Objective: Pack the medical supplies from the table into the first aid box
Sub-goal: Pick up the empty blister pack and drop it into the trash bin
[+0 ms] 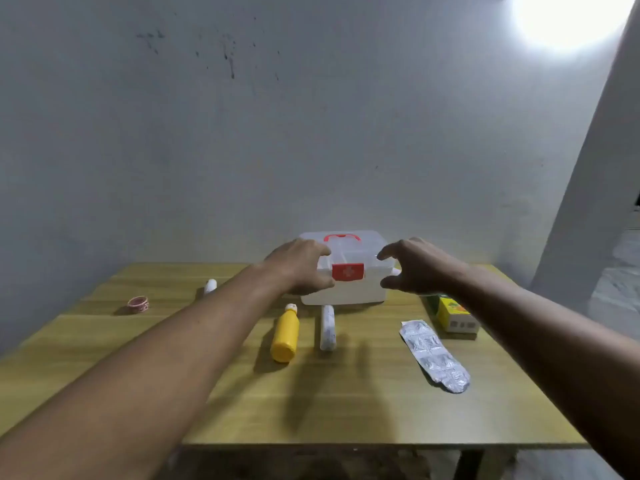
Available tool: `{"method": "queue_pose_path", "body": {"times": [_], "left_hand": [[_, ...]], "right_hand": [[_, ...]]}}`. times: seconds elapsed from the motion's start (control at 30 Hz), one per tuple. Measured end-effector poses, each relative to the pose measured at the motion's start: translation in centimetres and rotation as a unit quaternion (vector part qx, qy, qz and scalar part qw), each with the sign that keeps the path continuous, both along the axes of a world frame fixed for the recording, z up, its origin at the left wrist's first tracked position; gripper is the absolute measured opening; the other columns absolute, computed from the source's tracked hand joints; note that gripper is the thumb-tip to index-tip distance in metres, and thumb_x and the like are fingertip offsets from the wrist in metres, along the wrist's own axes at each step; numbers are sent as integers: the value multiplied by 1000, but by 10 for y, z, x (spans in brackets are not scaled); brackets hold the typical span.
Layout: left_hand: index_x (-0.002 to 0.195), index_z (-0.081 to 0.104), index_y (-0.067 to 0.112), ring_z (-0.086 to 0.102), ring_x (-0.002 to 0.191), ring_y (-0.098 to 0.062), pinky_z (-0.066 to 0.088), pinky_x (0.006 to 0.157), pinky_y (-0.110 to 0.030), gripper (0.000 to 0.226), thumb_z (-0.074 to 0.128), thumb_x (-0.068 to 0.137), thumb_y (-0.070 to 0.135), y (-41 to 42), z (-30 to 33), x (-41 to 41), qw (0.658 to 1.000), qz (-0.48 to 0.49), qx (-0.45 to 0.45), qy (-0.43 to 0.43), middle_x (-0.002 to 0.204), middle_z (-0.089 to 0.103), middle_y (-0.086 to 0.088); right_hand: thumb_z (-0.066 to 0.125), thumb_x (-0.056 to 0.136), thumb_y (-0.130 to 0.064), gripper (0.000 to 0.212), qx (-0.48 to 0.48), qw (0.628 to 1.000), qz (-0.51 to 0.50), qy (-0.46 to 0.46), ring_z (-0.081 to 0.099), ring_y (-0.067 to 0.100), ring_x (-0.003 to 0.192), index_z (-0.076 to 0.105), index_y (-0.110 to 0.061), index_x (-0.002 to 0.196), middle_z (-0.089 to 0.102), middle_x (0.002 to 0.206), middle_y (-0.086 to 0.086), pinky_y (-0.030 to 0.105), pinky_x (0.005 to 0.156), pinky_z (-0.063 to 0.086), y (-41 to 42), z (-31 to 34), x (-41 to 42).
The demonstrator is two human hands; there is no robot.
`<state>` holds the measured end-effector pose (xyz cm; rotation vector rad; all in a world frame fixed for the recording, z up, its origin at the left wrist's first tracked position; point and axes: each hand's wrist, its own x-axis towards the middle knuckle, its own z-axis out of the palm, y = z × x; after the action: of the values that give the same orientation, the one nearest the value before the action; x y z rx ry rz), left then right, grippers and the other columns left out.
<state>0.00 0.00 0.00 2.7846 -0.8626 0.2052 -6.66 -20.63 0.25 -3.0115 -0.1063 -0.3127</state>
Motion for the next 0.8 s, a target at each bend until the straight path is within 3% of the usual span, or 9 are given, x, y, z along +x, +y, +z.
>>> {"method": "queue_pose_path", "body": {"times": [0.1,0.23,0.33,0.67,0.8], "left_hand": [[142,40,19,39,137,-26,38,109,-43,68,62,83,43,-10,-8,19,1000,-4,-4,-15,151,41,-4],[146,33,19,30,141,-28,27,116,-47,68,57,87,43,-24,-19,46,999,3,-20,-31,155,33,-6],[147,30,21,24,144,-28,19,118,-51,67,51,90,48,-31,-26,64,999,21,-14,-31,158,26,-8],[148,32,24,18,148,-18,23,119,-45,62,47,92,47,-30,-50,87,997,13,-78,9,158,27,3],[148,31,22,18,148,-19,18,119,-48,62,45,93,46,-31,-48,83,998,15,-60,-6,159,26,2]], "right_hand": [[70,83,-27,60,-11,999,7,-29,51,24,126,47,-13,137,51,142,7,37,102,44,1,-13,18],[69,84,-29,77,-55,998,17,-35,24,28,144,28,-13,147,22,158,11,41,112,30,0,-29,44],[68,85,-32,83,-60,998,14,-33,12,29,147,19,-17,150,14,160,10,49,114,25,-4,-36,61],[66,85,-37,71,-94,989,35,-106,38,30,136,32,-20,145,41,150,5,46,108,35,-14,-53,70],[65,87,-34,71,-52,991,48,-113,33,26,140,30,-20,147,36,153,5,41,112,30,-20,-56,65]]}}
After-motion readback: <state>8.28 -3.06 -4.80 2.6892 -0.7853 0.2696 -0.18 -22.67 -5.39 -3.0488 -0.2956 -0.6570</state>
